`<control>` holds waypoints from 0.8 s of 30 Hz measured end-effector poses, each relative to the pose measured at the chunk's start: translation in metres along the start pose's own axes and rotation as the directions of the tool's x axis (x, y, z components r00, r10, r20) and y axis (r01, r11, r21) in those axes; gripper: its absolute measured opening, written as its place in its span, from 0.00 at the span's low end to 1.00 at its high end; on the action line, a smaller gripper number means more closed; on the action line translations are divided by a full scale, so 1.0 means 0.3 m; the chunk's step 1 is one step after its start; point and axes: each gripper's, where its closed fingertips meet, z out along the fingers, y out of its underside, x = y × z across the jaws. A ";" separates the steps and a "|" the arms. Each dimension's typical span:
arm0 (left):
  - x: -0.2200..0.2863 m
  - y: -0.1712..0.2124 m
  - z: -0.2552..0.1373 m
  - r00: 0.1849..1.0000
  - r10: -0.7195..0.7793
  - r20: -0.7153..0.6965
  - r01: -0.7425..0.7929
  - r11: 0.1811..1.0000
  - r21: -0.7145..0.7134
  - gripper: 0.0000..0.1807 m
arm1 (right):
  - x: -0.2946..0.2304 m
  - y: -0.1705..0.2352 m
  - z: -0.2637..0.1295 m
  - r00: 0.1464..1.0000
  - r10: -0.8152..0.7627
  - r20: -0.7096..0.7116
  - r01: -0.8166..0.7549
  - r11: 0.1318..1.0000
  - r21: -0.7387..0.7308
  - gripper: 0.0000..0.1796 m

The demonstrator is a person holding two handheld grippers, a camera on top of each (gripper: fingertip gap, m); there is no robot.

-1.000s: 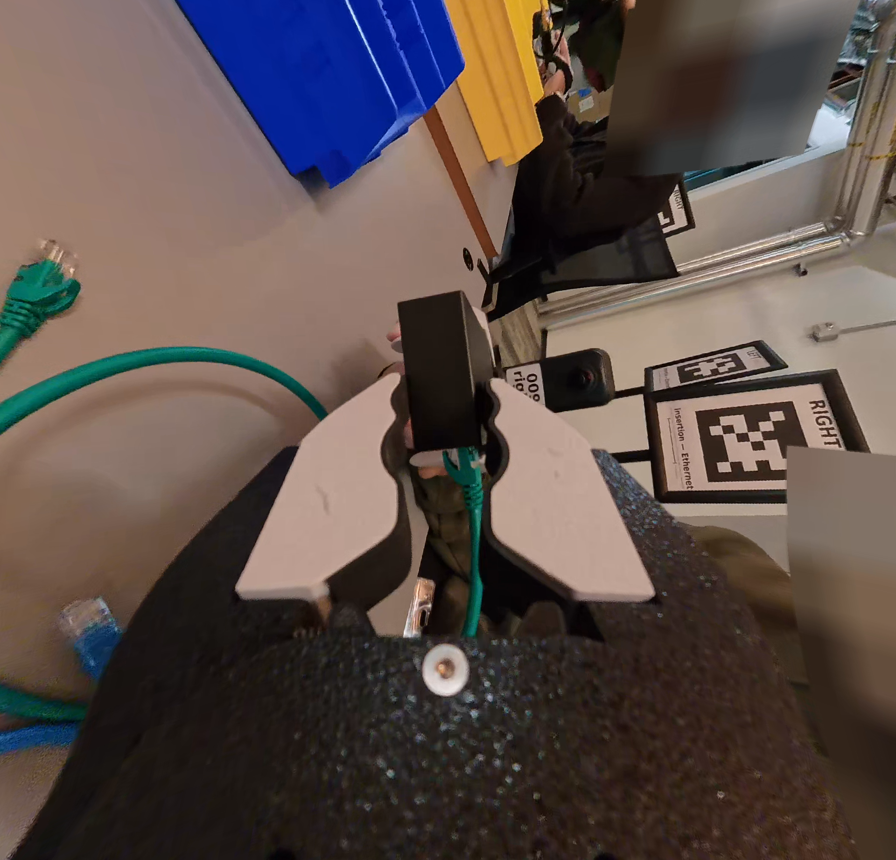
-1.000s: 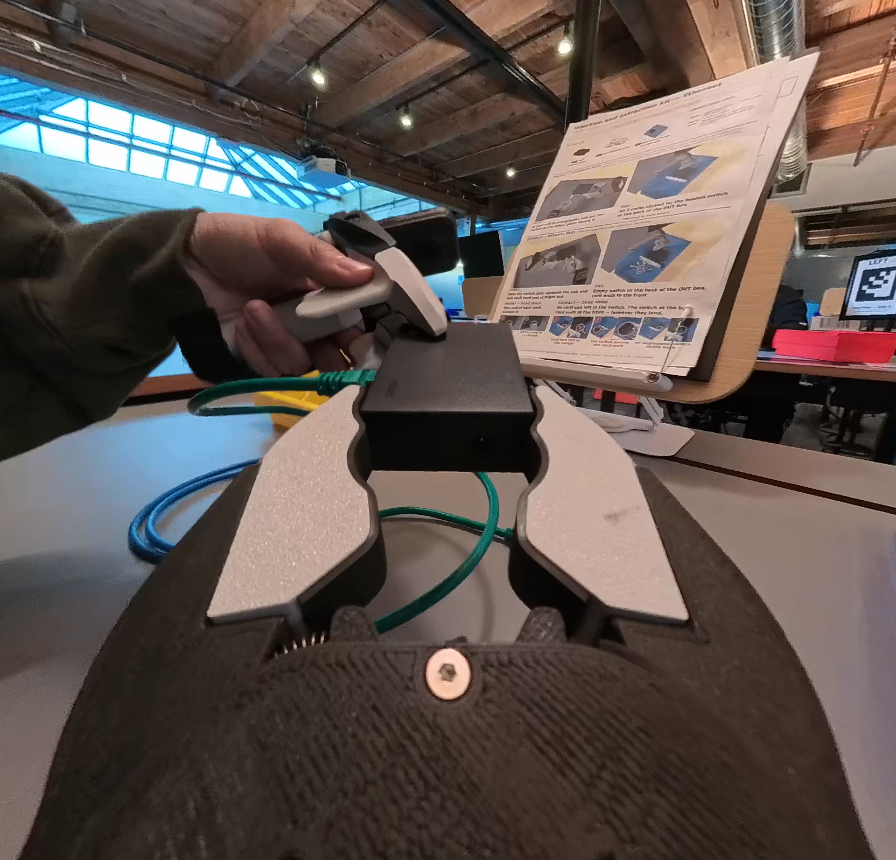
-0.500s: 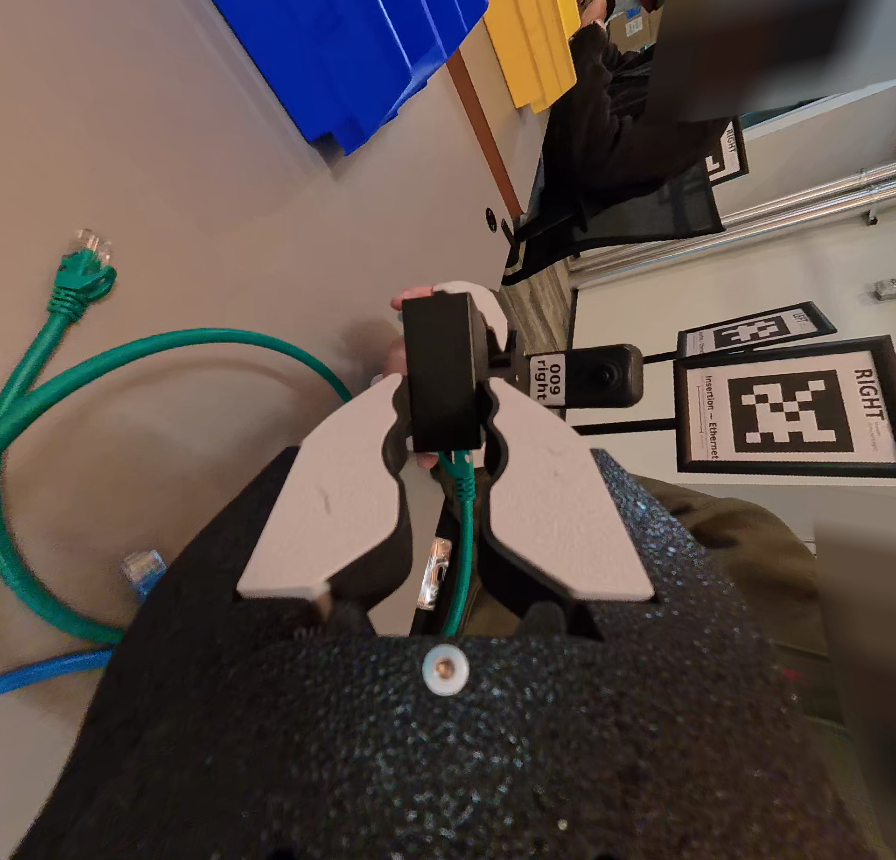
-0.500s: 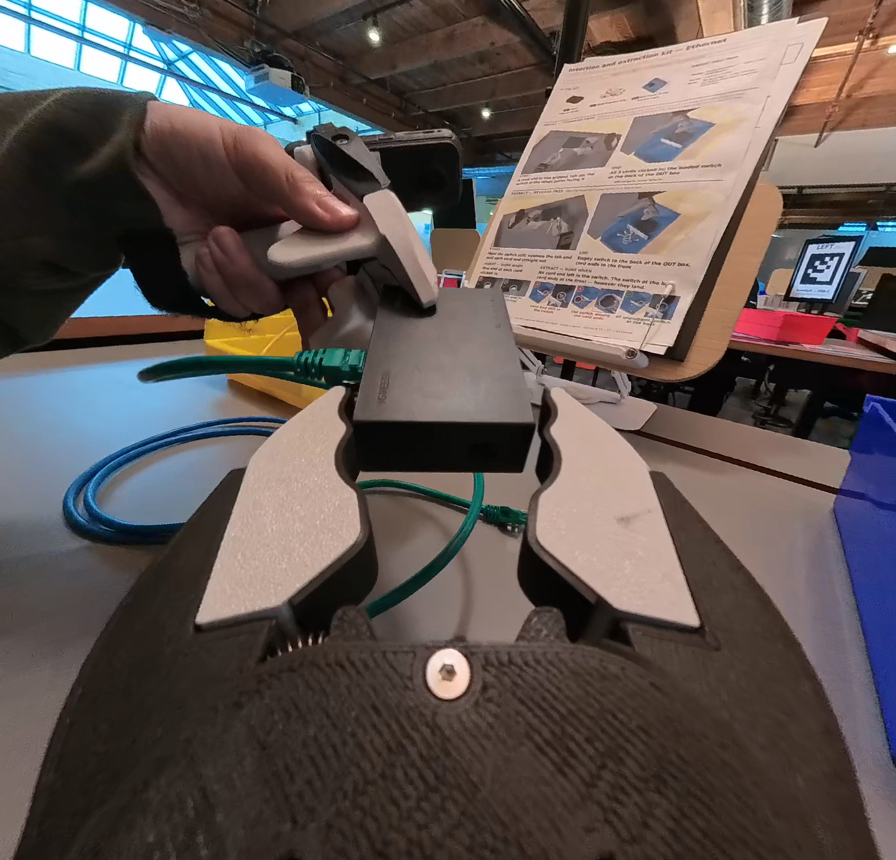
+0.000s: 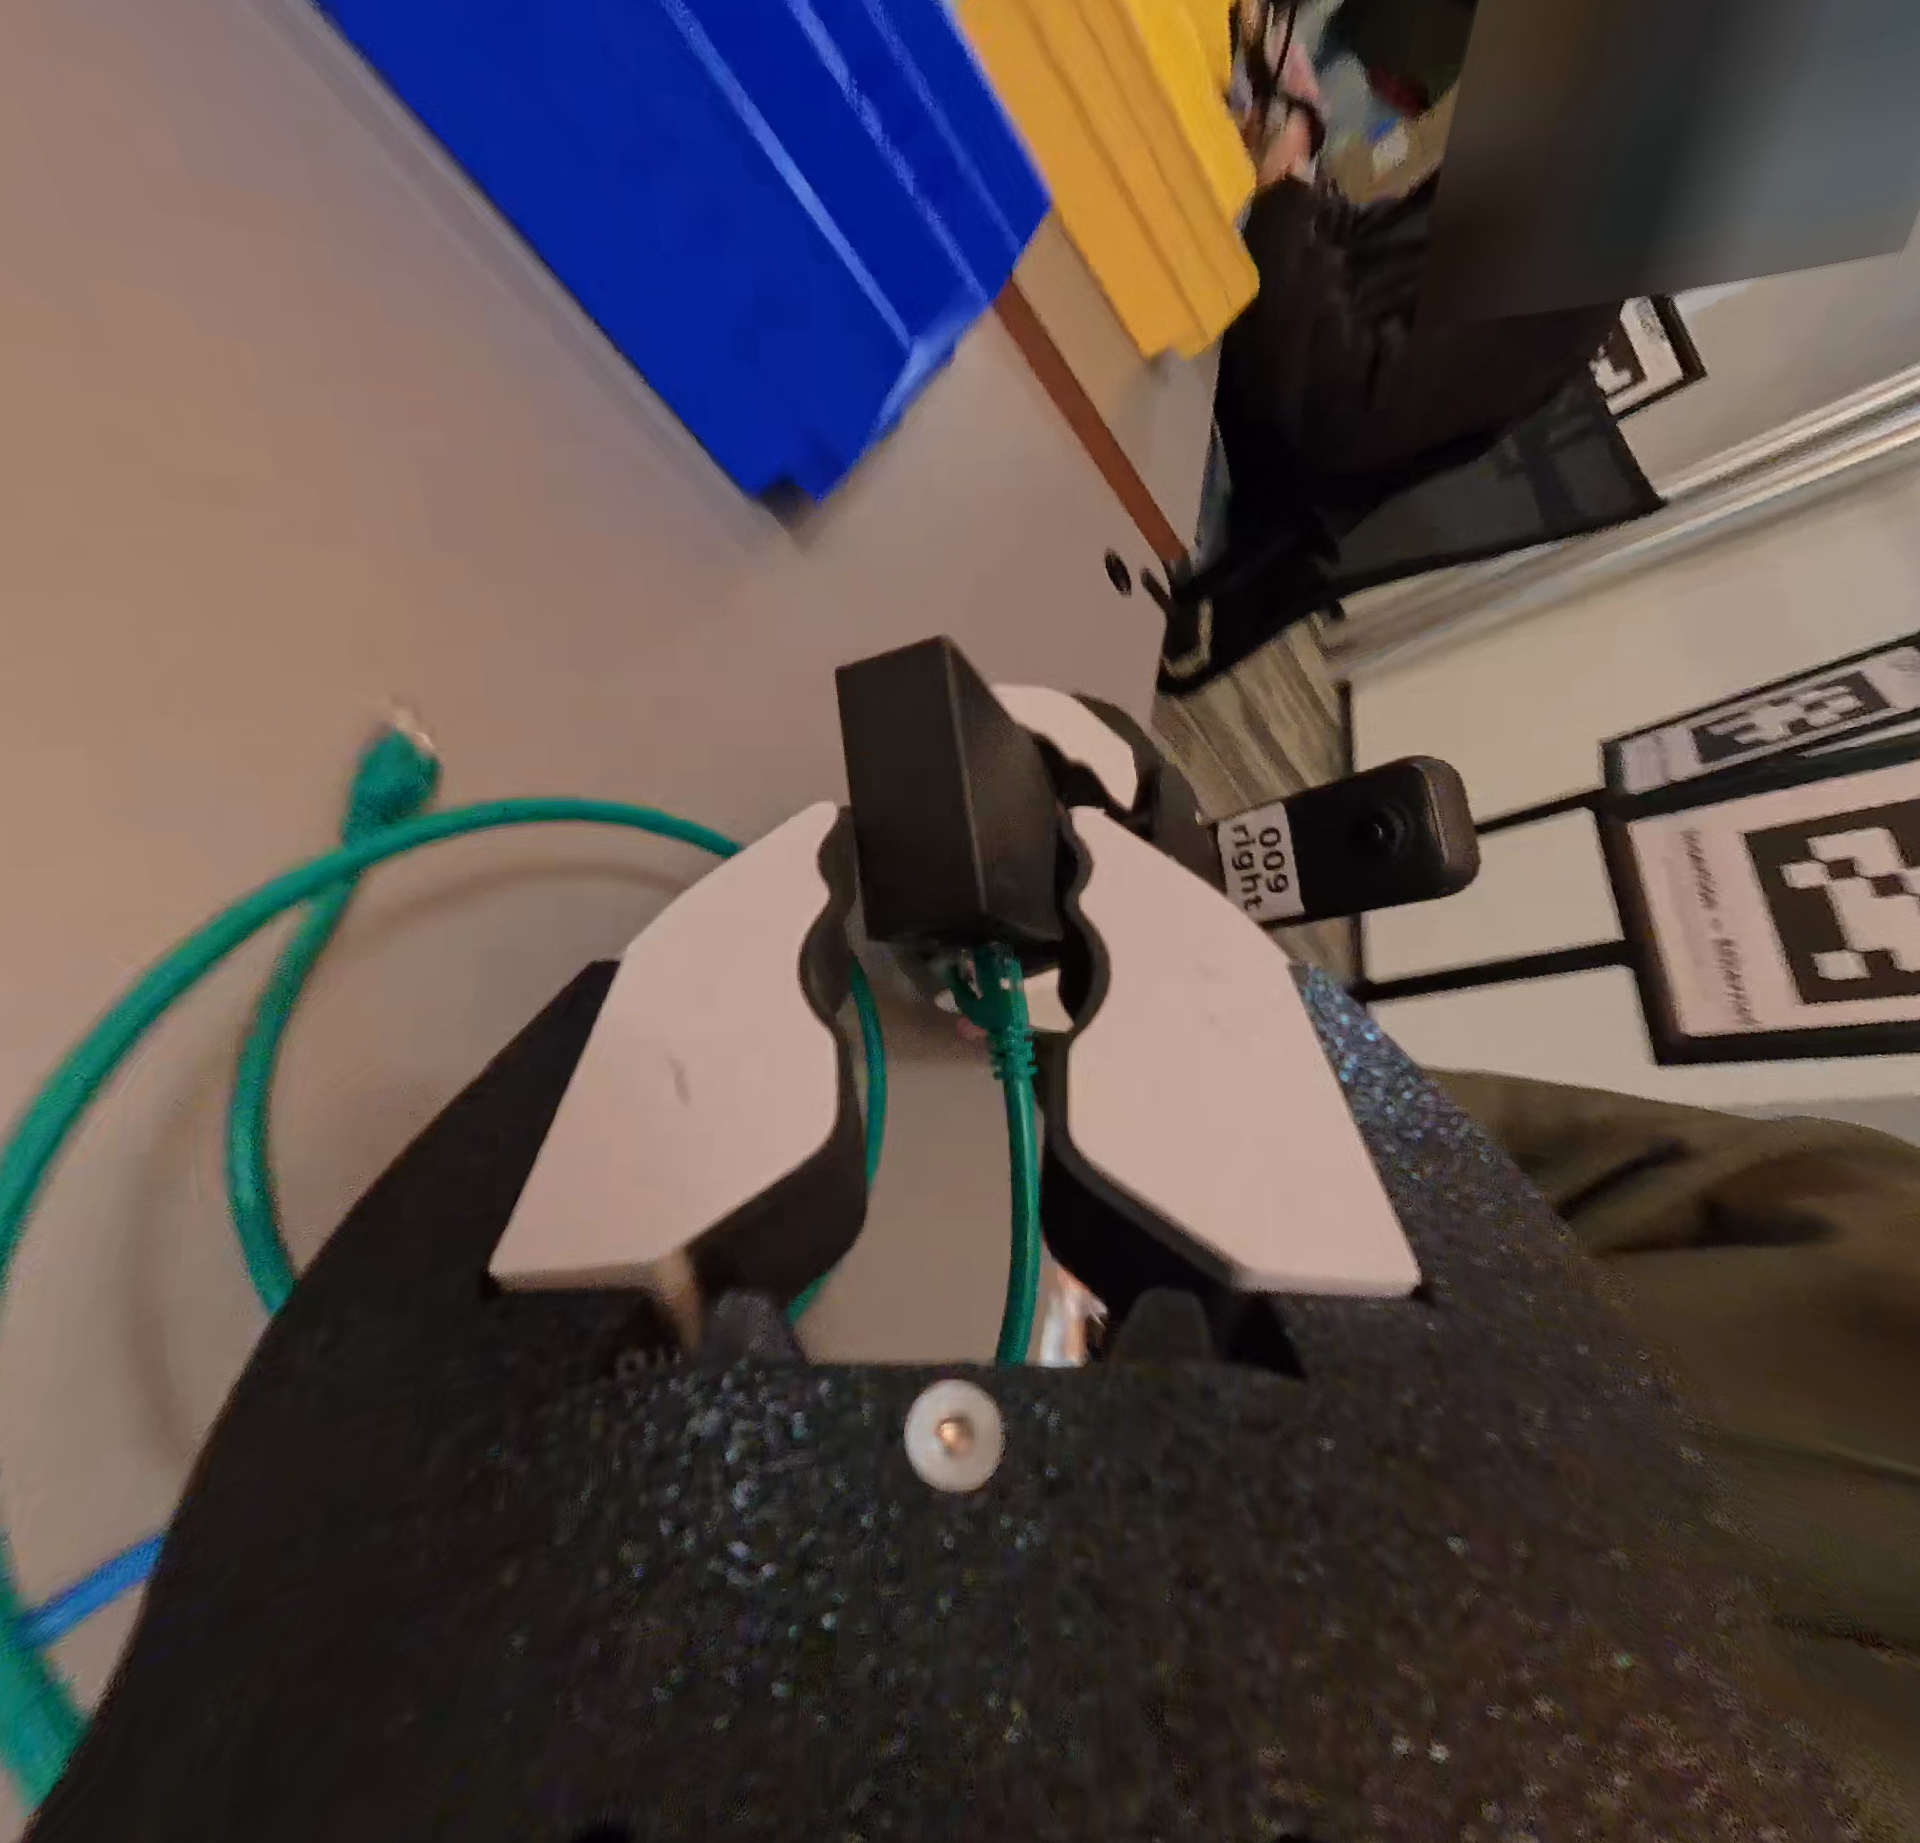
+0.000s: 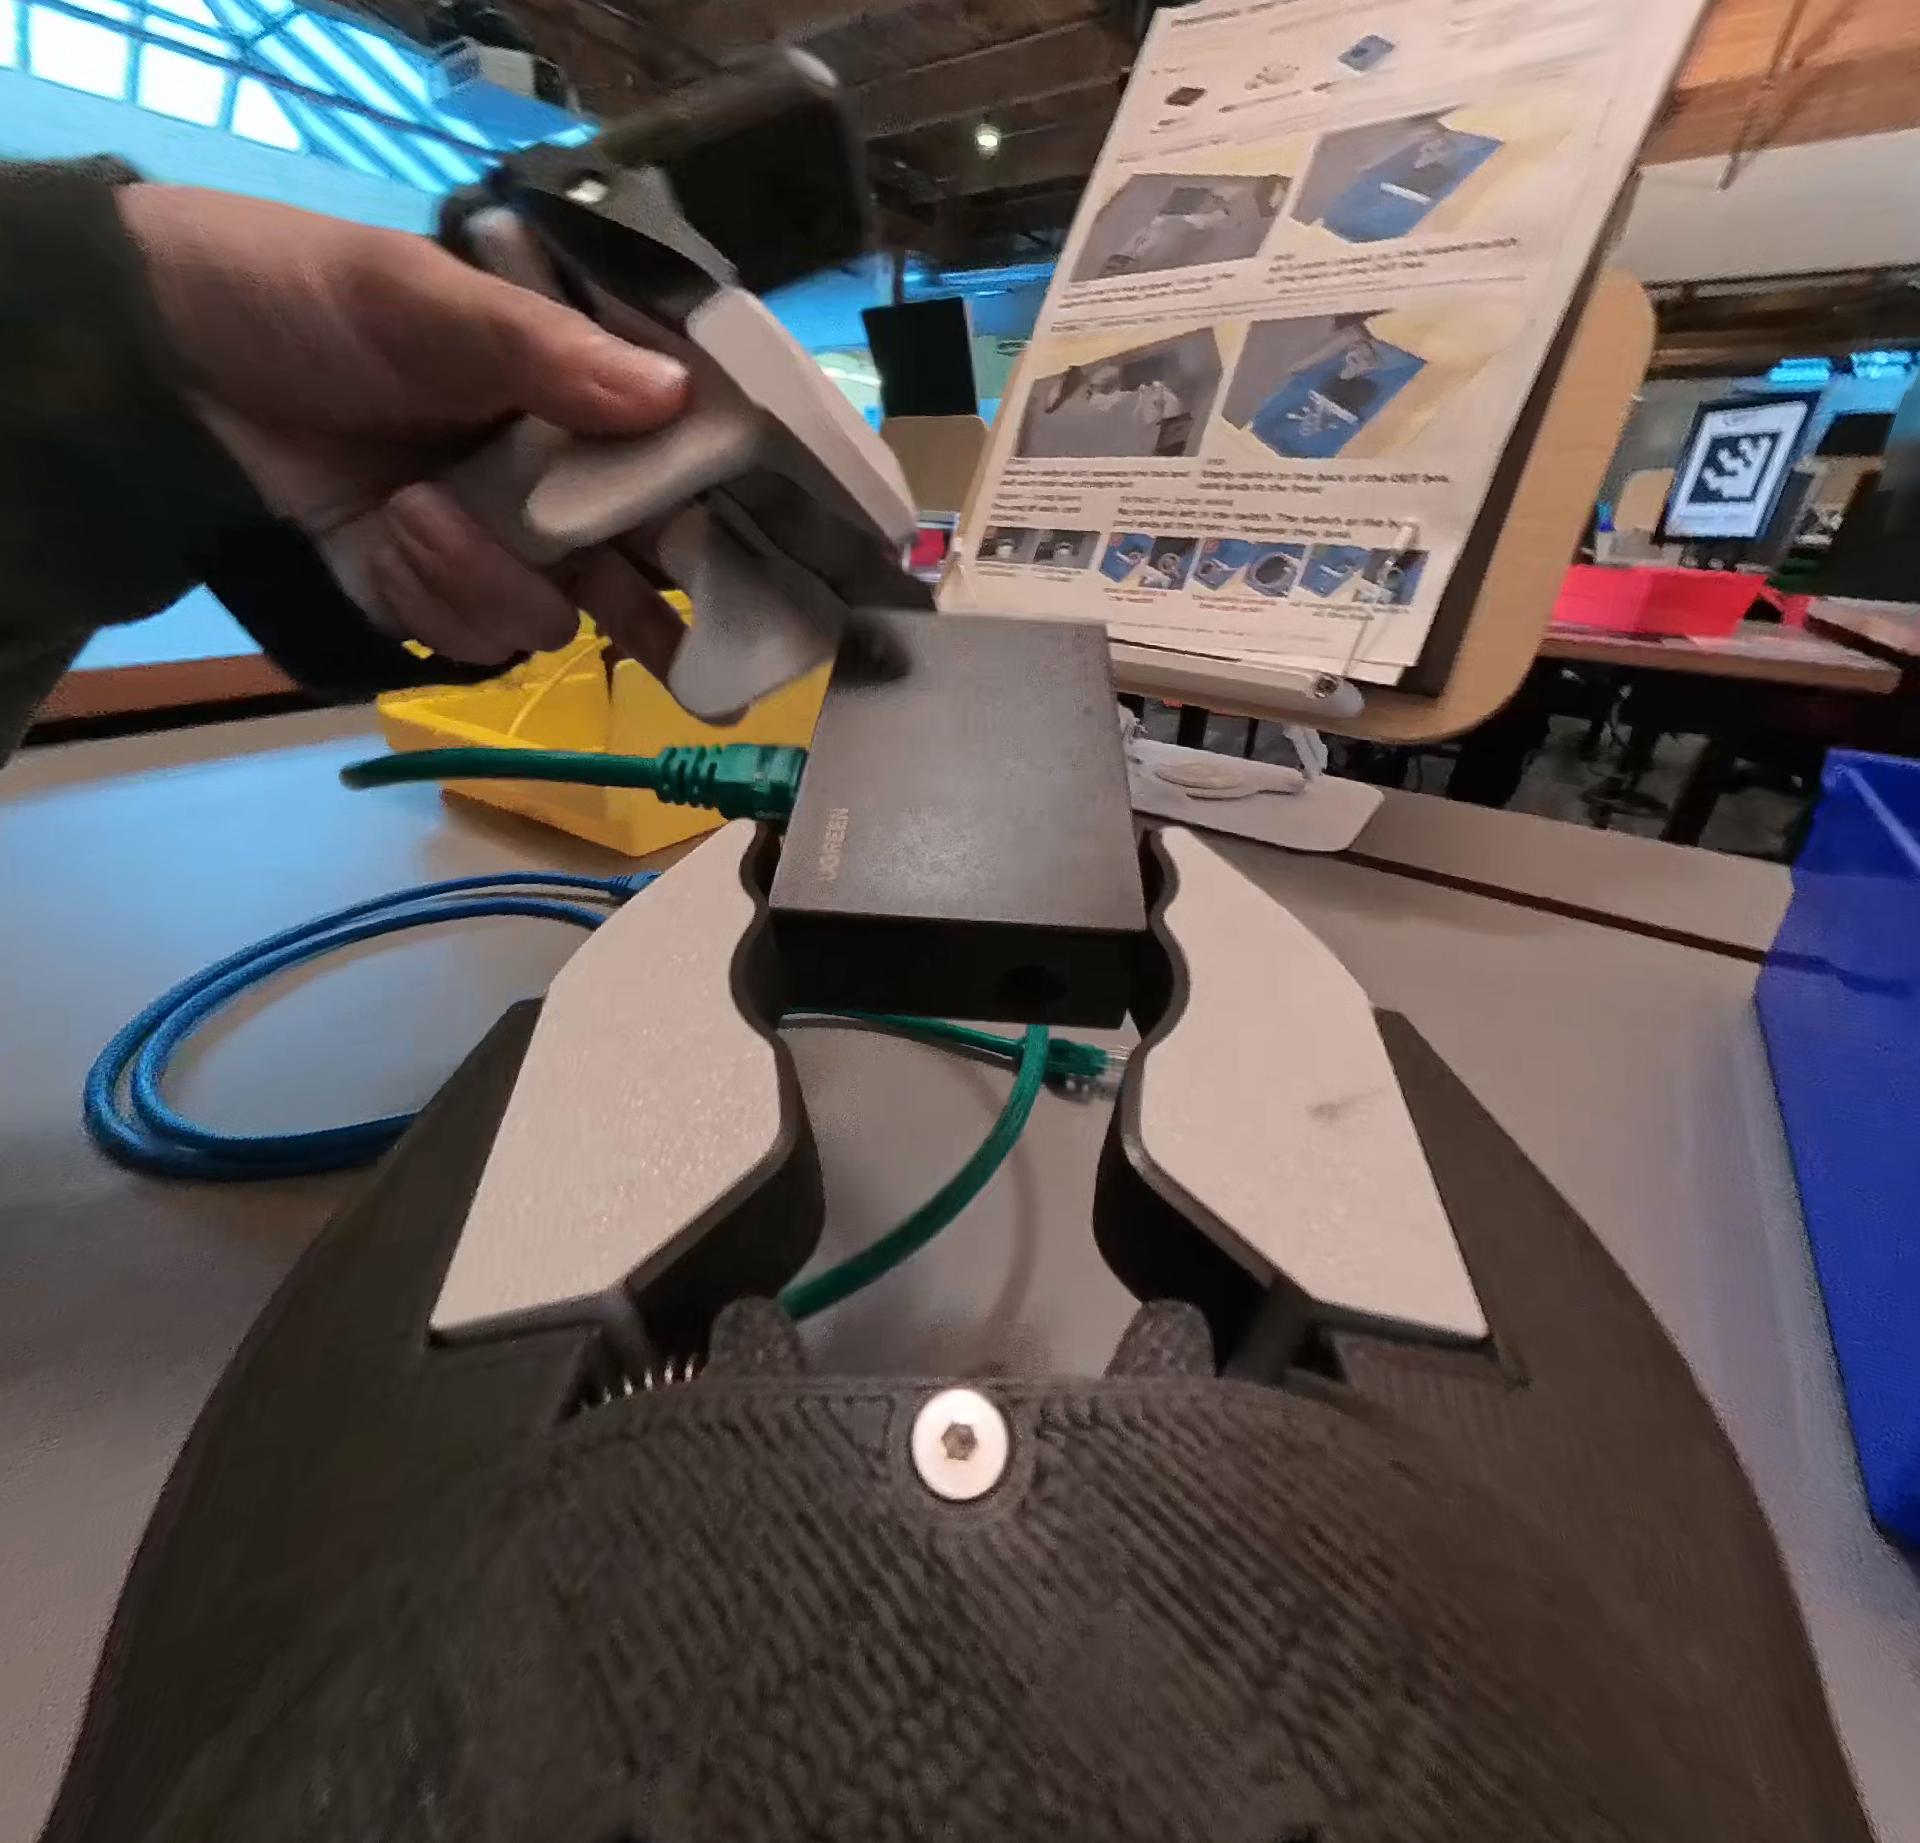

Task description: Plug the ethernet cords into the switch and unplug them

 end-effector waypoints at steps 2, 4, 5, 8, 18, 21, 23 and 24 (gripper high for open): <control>0.021 -0.061 -0.063 0.990 0.121 0.074 -0.131 0.980 0.146 0.19 | 0.037 0.003 -0.008 0.998 0.029 -0.052 -0.029 1.000 -0.007 0.37; 0.064 -0.091 -0.145 0.936 0.291 0.196 -0.335 0.908 0.253 0.18 | 0.062 0.007 -0.015 0.995 0.042 -0.085 -0.044 0.999 -0.018 0.36; 0.082 -0.083 -0.182 0.888 0.372 0.271 -0.441 0.856 0.268 0.17 | 0.068 0.007 -0.016 0.995 0.055 -0.088 -0.056 0.998 -0.017 0.36; 0.094 0.028 -0.245 0.714 0.556 0.426 -0.667 0.726 0.170 0.16 | 0.072 0.005 -0.020 0.994 0.068 -0.088 -0.069 0.998 -0.009 0.35; -0.077 0.188 -0.096 0.920 0.313 0.235 -0.342 0.935 0.093 0.41 | 0.004 -0.001 -0.013 0.999 0.013 0.039 -0.013 1.000 -0.002 0.35; -0.066 0.188 -0.015 0.994 0.012 -0.110 -0.011 1.000 0.011 0.44 | -0.010 -0.012 -0.019 0.997 0.012 0.072 -0.013 1.000 0.025 0.35; -0.062 0.197 0.022 0.938 -0.207 -0.279 0.180 0.976 -0.118 0.42 | -0.012 -0.020 -0.026 0.997 0.014 0.080 -0.018 0.999 0.047 0.35; -0.063 0.205 0.040 0.908 -0.272 -0.319 0.227 0.959 -0.172 0.39 | -0.018 -0.025 -0.029 0.995 0.017 0.098 -0.023 0.998 0.060 0.35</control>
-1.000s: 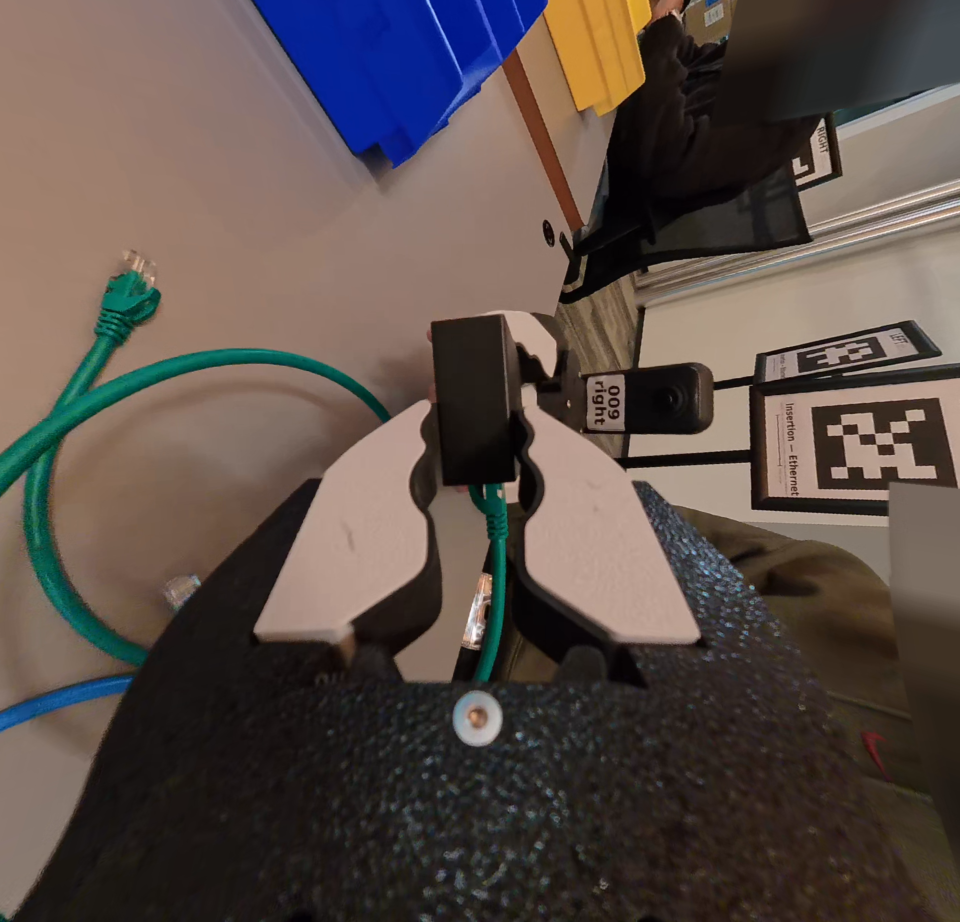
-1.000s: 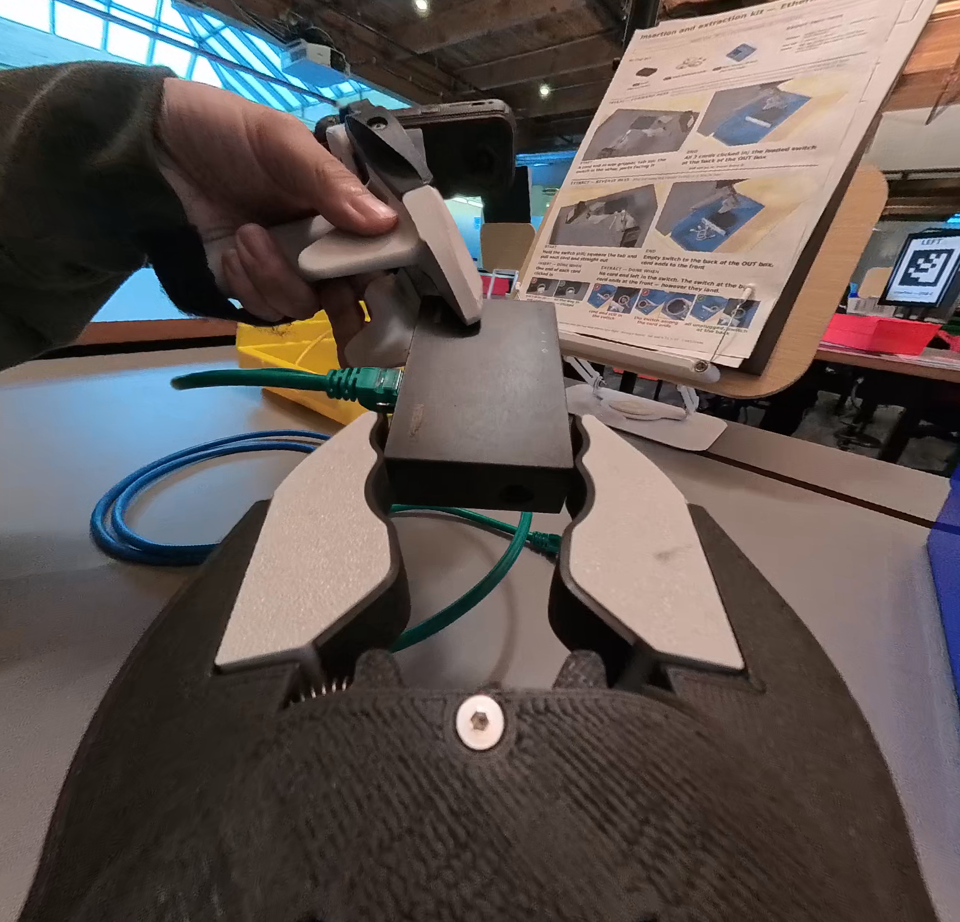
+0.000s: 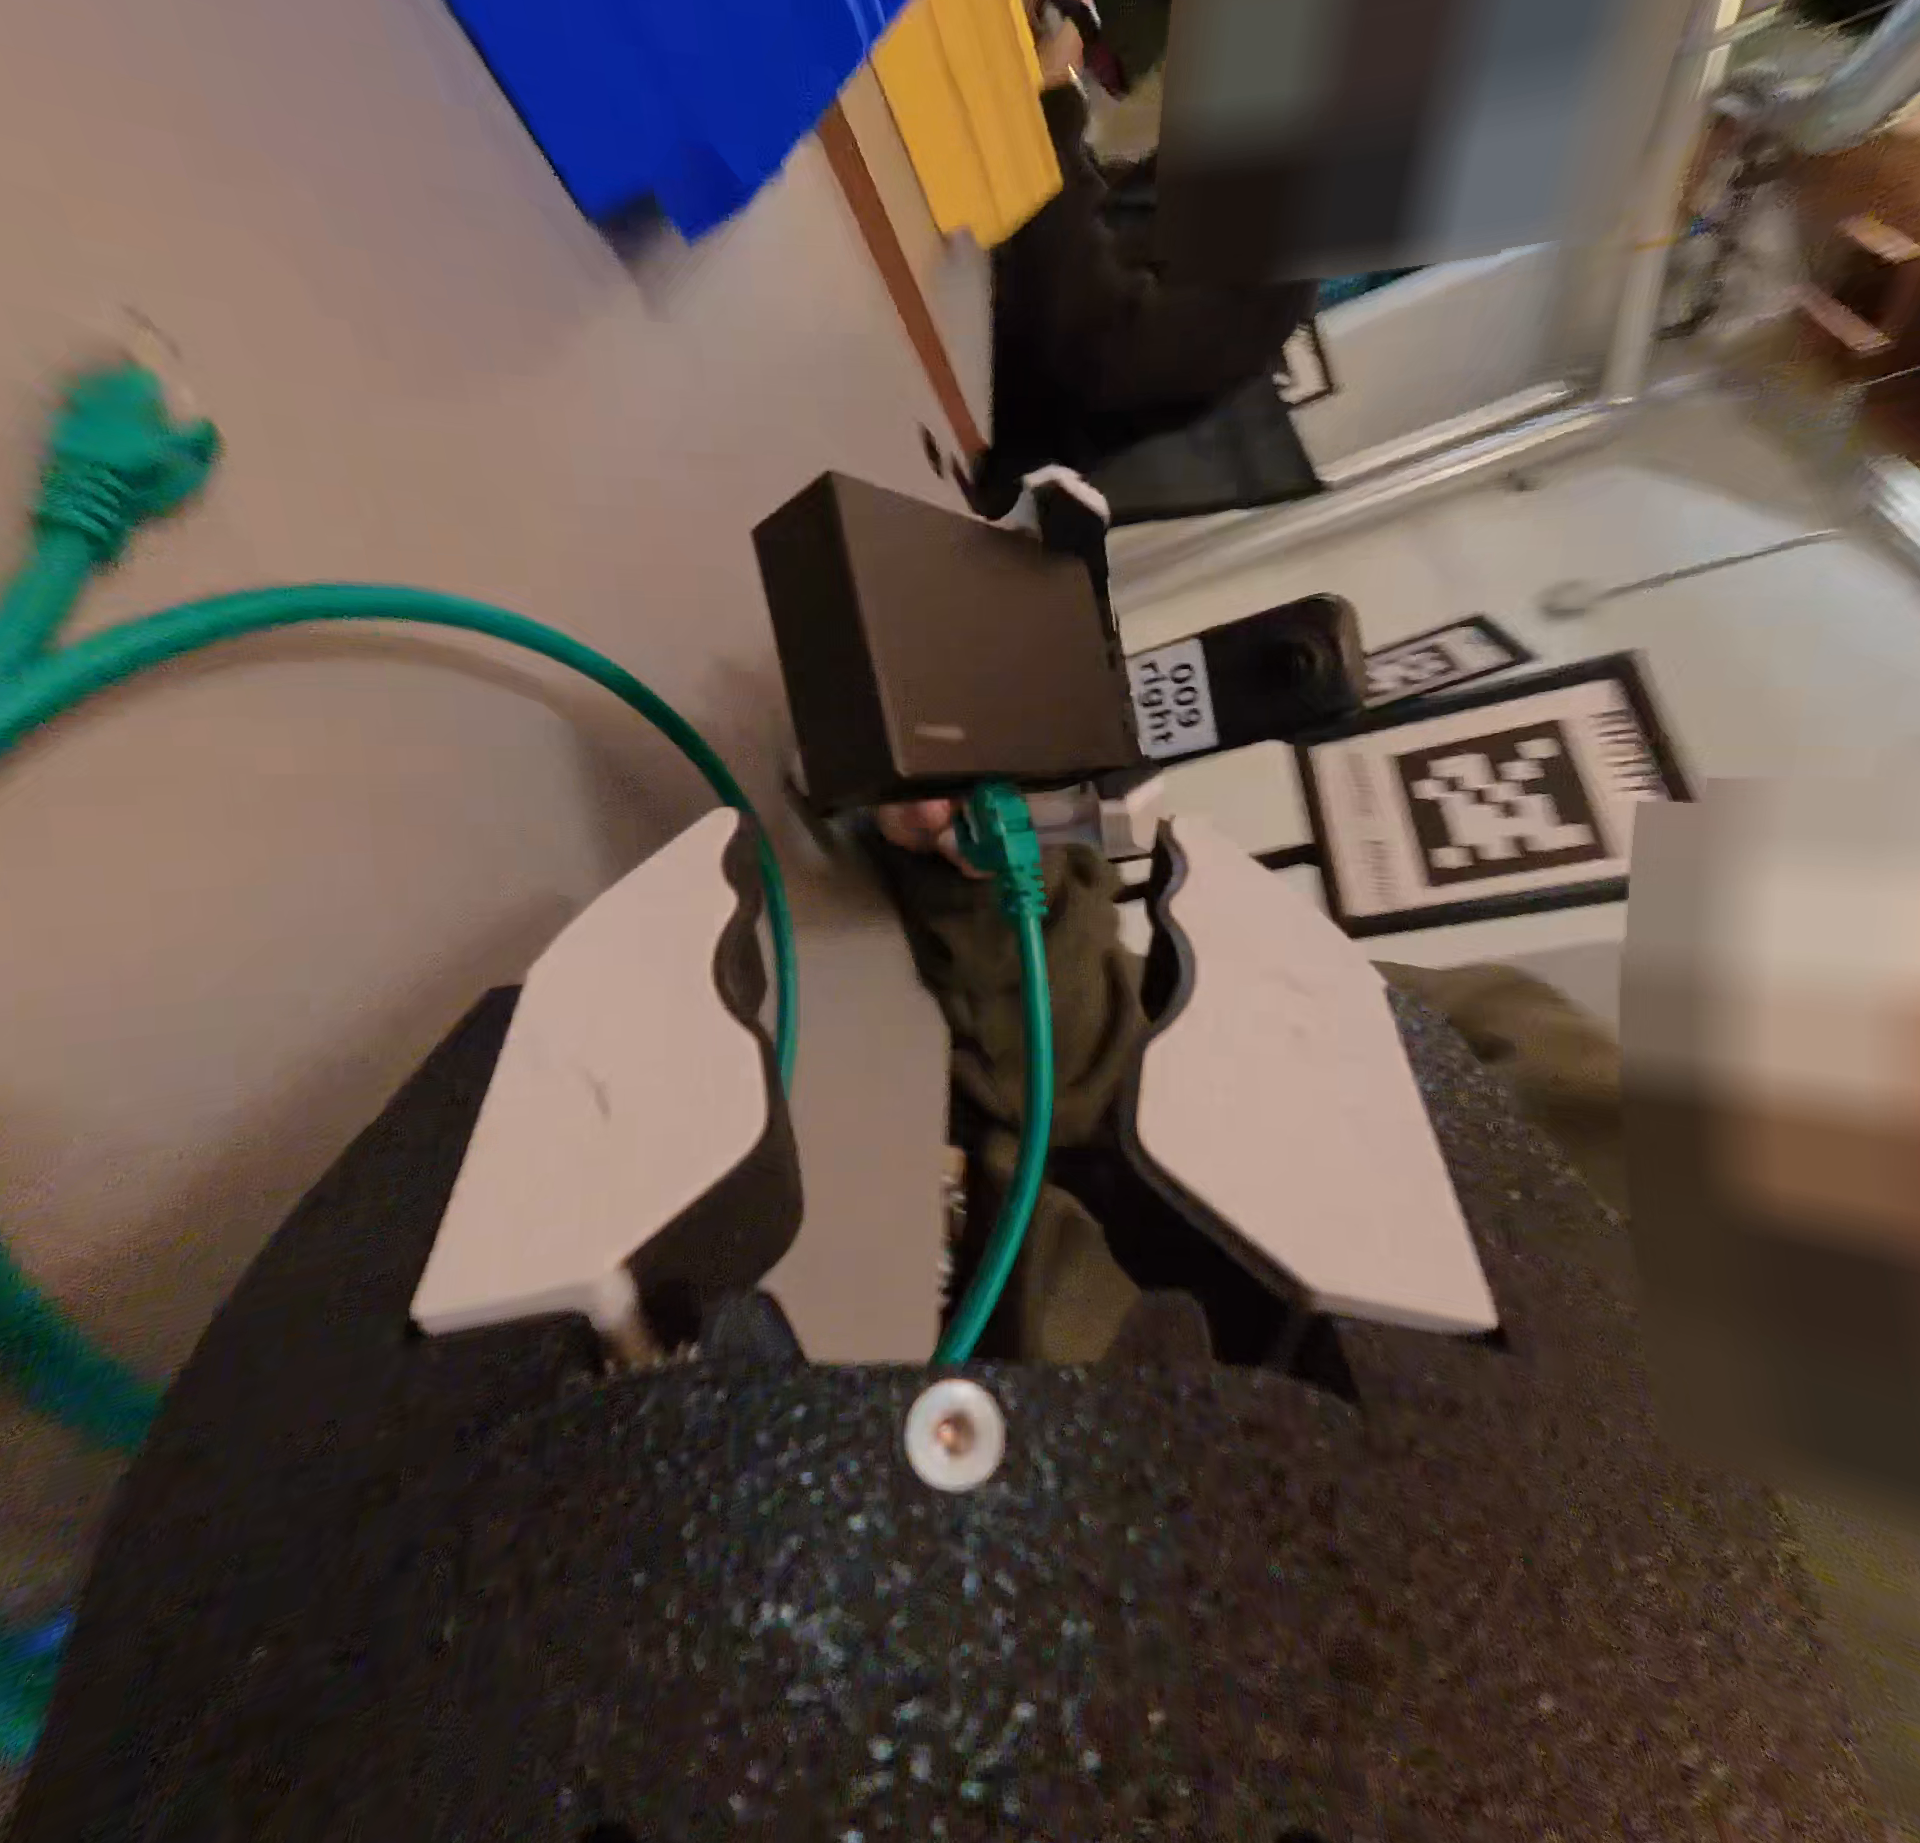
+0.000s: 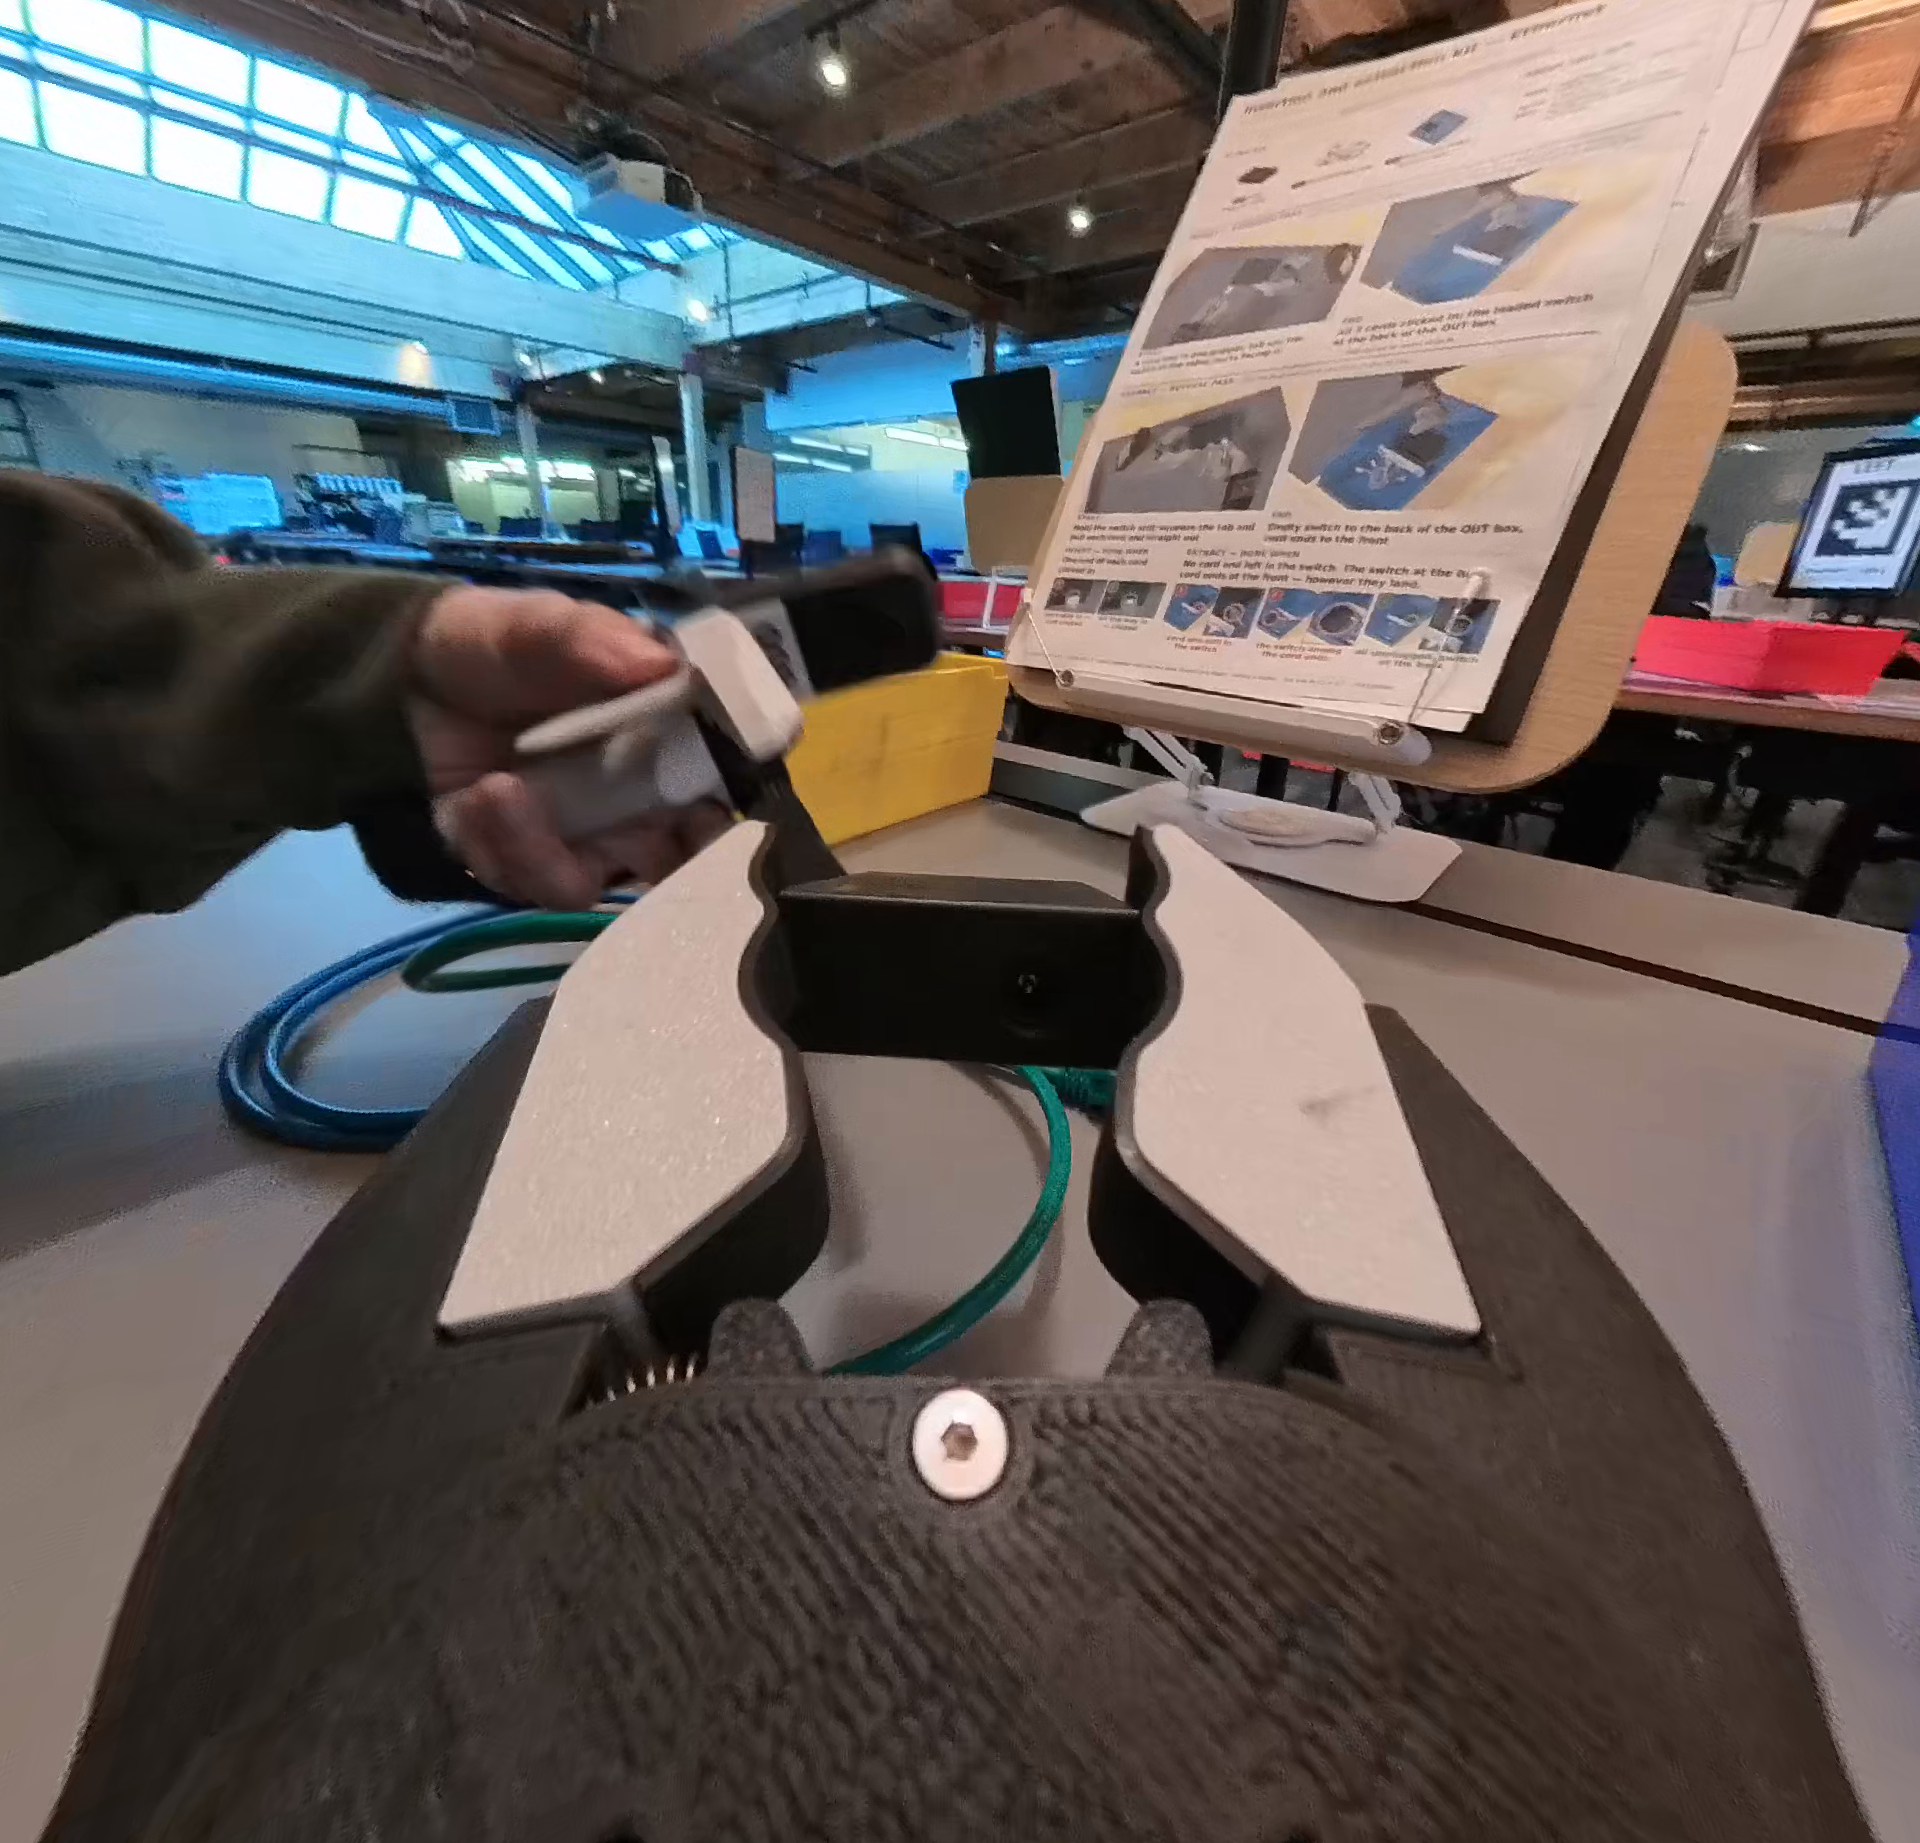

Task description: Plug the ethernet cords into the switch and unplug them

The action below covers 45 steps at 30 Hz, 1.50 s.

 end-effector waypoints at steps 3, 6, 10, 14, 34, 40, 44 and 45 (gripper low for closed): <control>0.005 0.026 0.060 0.993 -0.070 -0.099 0.060 0.993 -0.101 0.38 | -0.020 -0.009 -0.002 0.999 0.007 0.045 -0.008 1.000 0.026 0.35; 0.053 0.015 0.096 0.977 -0.053 -0.208 0.033 0.994 -0.100 0.38 | -0.027 -0.021 -0.006 0.998 0.016 0.058 -0.019 0.998 0.059 0.35; 0.069 -0.032 0.079 0.962 -0.098 -0.256 0.094 0.995 -0.027 0.17 | -0.006 -0.014 -0.001 0.999 0.033 0.020 -0.034 0.999 0.042 0.35; 0.077 -0.042 0.058 0.983 -0.114 -0.142 0.110 0.993 -0.034 0.17 | -0.011 0.004 0.015 1.000 0.003 0.006 -0.003 1.000 -0.004 0.35; 0.072 -0.021 0.029 0.998 -0.036 0.058 0.044 0.988 -0.146 0.16 | -0.040 0.038 0.040 0.999 -0.016 0.052 0.021 0.996 -0.085 0.38; 0.078 -0.025 0.022 0.997 -0.025 0.073 0.036 0.988 -0.150 0.16 | -0.039 0.044 0.045 0.999 -0.020 0.047 0.025 0.995 -0.096 0.37; 0.080 -0.027 0.020 0.996 -0.013 0.085 0.026 0.987 -0.156 0.16 | -0.042 0.046 0.044 0.998 -0.020 0.052 0.025 0.994 -0.103 0.37; 0.083 -0.029 0.022 0.997 0.000 0.080 0.013 0.988 -0.151 0.16 | -0.041 0.044 0.042 0.999 -0.022 0.047 0.026 0.995 -0.096 0.36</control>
